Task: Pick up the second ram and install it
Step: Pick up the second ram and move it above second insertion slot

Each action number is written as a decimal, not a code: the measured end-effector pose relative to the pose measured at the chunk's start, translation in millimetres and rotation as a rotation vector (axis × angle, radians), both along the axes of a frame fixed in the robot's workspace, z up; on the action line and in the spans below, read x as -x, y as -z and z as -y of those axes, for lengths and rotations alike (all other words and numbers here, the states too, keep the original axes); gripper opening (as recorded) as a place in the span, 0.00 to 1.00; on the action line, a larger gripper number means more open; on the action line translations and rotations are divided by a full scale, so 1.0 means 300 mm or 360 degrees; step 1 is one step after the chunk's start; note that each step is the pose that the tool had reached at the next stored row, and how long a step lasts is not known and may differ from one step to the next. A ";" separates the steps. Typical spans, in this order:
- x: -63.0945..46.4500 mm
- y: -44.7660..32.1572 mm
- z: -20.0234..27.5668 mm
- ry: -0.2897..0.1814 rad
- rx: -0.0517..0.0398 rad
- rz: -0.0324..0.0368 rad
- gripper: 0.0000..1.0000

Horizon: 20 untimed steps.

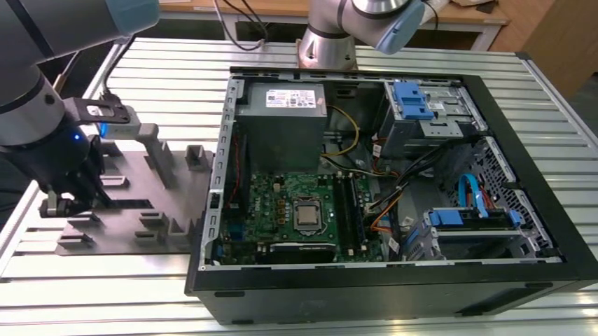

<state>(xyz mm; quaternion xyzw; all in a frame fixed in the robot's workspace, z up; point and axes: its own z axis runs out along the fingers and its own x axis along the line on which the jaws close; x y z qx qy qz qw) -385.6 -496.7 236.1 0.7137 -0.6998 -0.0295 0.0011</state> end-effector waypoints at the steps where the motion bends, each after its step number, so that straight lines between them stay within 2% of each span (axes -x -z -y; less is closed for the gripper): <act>1: 0.000 -0.004 0.000 0.0000 0.0000 0.0000 0.14; 20: 0.000 -0.090 0.000 0.0000 0.0000 0.0000 0.14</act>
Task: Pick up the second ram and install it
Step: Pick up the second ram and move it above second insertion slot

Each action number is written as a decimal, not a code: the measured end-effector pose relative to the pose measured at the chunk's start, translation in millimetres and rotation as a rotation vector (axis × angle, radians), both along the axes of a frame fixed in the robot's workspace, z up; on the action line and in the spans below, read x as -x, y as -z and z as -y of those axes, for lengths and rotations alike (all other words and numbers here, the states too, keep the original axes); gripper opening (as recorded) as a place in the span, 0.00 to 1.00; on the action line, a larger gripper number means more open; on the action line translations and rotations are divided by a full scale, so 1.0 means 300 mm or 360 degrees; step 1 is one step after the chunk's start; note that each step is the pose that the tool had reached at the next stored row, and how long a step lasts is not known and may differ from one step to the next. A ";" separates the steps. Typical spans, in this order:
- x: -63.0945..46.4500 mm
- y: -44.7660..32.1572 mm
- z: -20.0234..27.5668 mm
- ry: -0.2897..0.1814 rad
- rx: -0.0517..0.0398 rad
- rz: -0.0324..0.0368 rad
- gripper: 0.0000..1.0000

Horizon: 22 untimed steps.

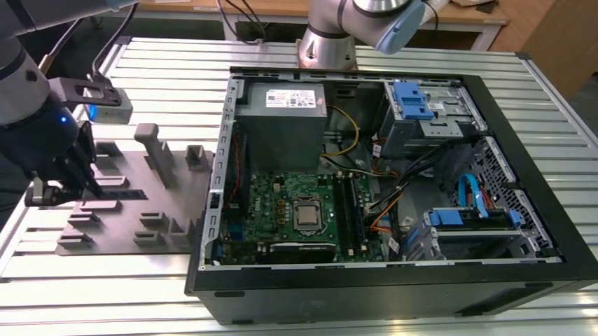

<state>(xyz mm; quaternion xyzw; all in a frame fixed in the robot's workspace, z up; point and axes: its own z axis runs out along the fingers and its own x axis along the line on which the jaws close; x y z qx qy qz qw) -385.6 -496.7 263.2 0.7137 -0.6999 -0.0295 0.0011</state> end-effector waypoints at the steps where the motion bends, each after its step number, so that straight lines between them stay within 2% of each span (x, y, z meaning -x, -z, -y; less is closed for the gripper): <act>1: 0.000 -0.006 0.000 0.0000 0.0000 0.0000 0.14; 22: 0.000 -0.117 0.000 0.0000 0.0000 0.0000 0.14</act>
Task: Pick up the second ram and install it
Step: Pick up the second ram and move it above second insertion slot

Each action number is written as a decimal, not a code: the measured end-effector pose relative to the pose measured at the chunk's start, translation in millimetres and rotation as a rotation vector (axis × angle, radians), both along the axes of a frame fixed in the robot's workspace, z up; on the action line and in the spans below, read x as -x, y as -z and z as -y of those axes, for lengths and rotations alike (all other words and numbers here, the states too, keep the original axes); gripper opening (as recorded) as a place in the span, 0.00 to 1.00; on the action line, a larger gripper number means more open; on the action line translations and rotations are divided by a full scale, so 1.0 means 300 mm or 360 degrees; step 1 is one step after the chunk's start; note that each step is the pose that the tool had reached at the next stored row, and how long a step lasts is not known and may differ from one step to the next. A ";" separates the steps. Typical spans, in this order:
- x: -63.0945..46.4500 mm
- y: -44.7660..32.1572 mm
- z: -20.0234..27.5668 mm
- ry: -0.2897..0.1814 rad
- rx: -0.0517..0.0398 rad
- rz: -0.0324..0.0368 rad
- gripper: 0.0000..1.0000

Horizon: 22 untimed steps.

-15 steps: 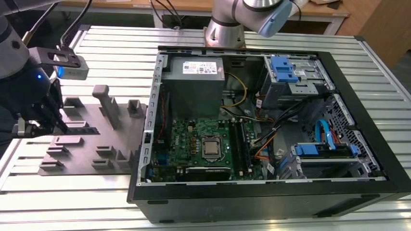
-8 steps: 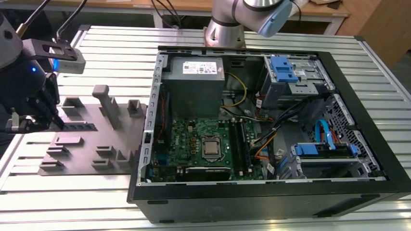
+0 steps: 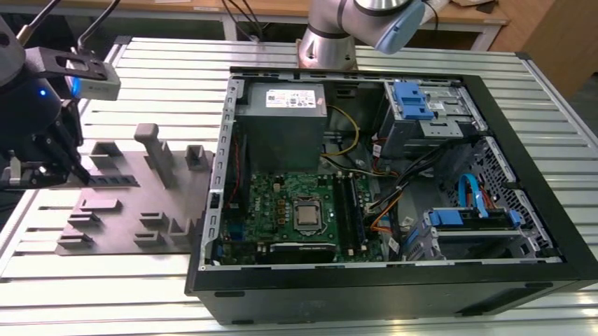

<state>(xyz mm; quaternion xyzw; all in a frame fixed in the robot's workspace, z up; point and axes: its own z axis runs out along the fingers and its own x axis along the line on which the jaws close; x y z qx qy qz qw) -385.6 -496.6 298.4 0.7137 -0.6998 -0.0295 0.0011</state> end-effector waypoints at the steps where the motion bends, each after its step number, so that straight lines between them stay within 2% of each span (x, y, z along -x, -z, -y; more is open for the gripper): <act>1: 0.000 -0.005 0.000 0.0000 0.0000 0.0000 0.14; 22: 0.000 -0.119 0.000 0.0000 0.0000 0.0000 0.14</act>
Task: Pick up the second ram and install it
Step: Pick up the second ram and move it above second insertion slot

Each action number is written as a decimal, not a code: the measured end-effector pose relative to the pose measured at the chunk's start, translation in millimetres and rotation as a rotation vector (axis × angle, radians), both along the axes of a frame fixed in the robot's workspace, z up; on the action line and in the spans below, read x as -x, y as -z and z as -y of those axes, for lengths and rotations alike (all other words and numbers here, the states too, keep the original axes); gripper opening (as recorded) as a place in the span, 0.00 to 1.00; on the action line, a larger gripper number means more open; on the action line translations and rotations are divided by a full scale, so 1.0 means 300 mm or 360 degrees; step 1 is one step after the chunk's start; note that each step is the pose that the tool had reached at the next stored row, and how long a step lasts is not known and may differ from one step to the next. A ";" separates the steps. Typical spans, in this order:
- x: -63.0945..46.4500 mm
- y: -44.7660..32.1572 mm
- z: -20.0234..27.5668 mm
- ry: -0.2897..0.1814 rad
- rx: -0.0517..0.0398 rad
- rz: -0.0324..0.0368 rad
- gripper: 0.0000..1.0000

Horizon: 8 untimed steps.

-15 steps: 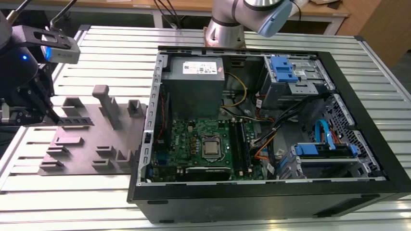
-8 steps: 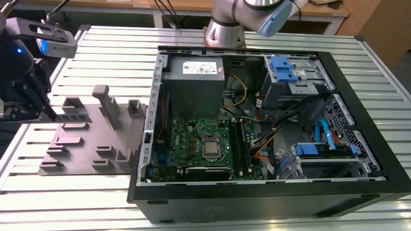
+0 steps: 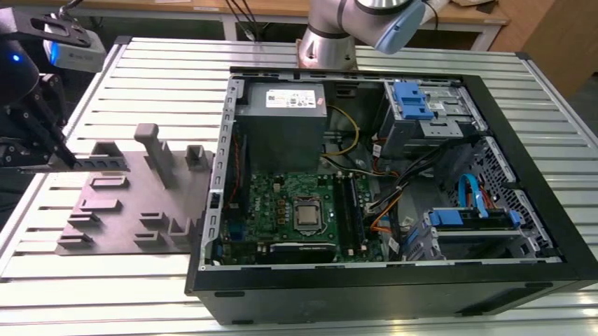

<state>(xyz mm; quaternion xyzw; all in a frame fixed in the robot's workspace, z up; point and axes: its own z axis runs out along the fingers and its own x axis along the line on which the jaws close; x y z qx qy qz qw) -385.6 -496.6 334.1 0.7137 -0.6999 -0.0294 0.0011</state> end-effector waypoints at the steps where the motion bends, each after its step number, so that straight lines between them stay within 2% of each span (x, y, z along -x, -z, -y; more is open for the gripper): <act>1: 0.000 -0.009 0.000 0.0000 0.0000 0.0000 0.14; 8: 0.000 -0.078 0.000 0.0000 0.0000 0.0000 0.14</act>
